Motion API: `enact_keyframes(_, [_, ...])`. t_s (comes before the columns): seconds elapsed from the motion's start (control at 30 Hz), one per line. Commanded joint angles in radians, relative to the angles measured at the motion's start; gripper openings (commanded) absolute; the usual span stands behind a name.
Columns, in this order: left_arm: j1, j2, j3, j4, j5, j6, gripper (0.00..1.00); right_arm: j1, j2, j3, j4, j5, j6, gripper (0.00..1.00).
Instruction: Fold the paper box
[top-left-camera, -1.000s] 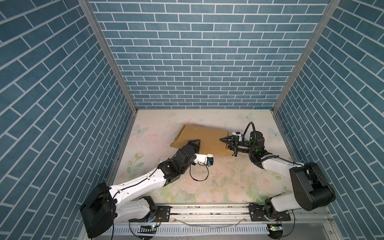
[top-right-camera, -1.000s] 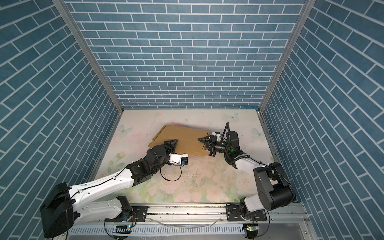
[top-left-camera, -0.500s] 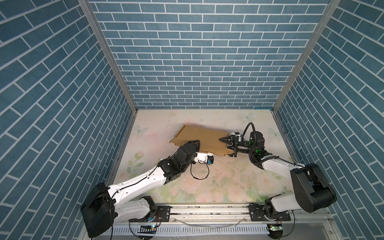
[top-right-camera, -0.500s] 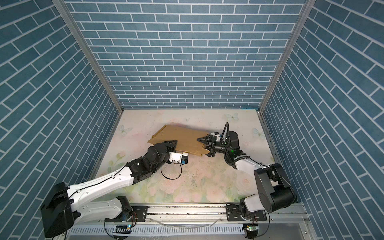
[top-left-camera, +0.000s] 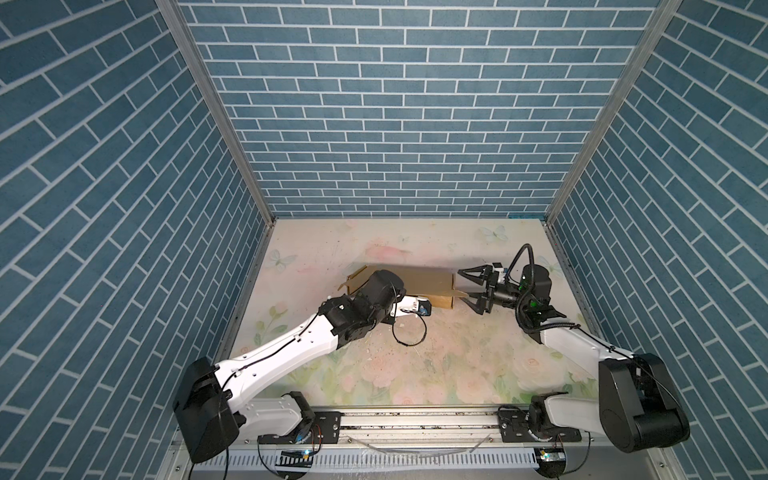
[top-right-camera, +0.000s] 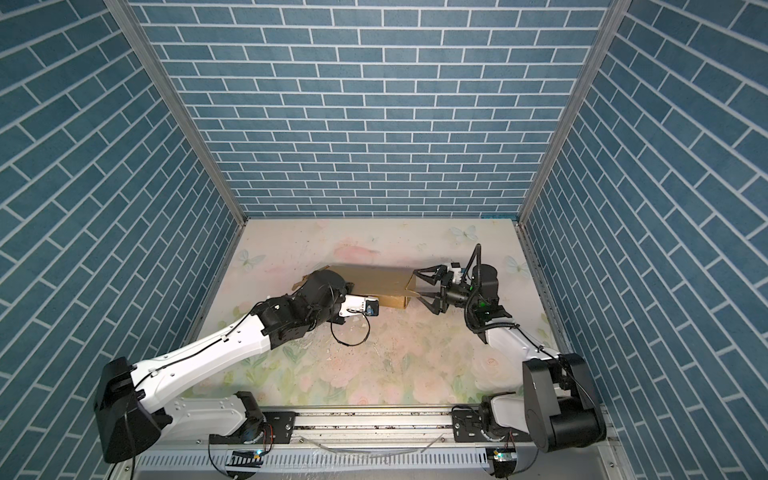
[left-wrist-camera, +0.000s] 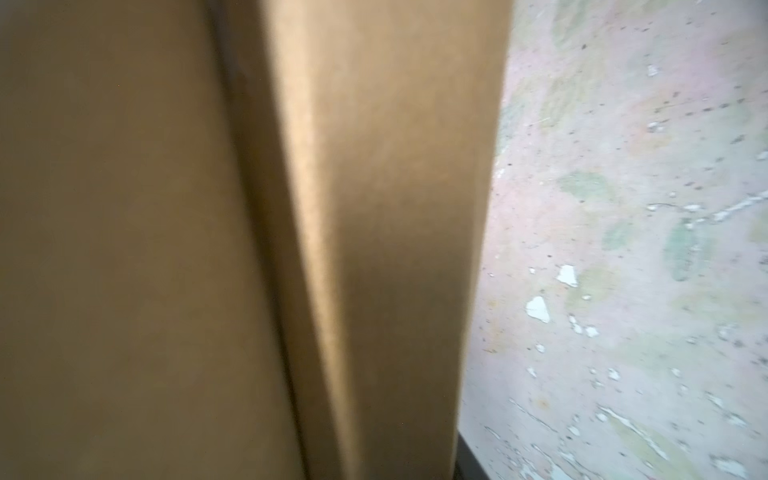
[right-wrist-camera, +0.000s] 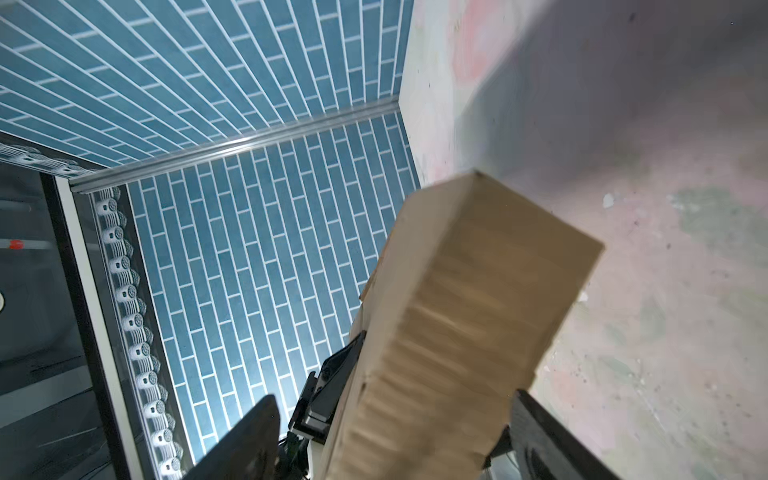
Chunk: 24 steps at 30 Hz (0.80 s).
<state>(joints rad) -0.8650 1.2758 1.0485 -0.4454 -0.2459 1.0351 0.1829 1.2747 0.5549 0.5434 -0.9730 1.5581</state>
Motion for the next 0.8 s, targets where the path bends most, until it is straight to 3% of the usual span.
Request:
enact_keyframes(0.0, [0.023,0.047,0.074,-0.221,0.082,-0.09,0.41,-0.053,-0.013,0.031,-0.091,-0.009,-0.123,0.86])
enact_keyframes(0.07, [0.036,0.101,0.138,-0.326,0.131,-0.105,0.41,-0.082,-0.029,0.068,-0.232,-0.009,-0.245,0.86])
enact_keyframes(0.13, [0.046,0.165,0.204,-0.406,0.157,-0.136,0.41,-0.094,-0.062,0.131,-0.462,0.028,-0.452,0.85])
enact_keyframes(0.2, [0.057,0.226,0.273,-0.489,0.208,-0.152,0.41,-0.09,-0.098,0.215,-0.761,0.134,-0.716,0.84])
enact_keyframes(0.3, [0.079,0.303,0.34,-0.554,0.266,-0.161,0.42,-0.08,-0.157,0.242,-0.948,0.27,-0.93,0.8])
enact_keyframes(0.43, [0.13,0.427,0.444,-0.64,0.344,-0.161,0.43,-0.026,-0.241,0.182,-0.935,0.327,-1.002,0.73])
enact_keyframes(0.57, [0.17,0.563,0.56,-0.698,0.392,-0.164,0.44,0.092,-0.345,0.087,-0.787,0.381,-0.94,0.74])
enact_keyframes(0.67, [0.172,0.628,0.606,-0.718,0.396,-0.162,0.44,0.196,-0.352,0.08,-0.75,0.437,-0.936,0.74])
enact_keyframes(0.77, [0.171,0.64,0.618,-0.722,0.399,-0.164,0.43,0.224,-0.317,0.082,-0.727,0.478,-0.926,0.72])
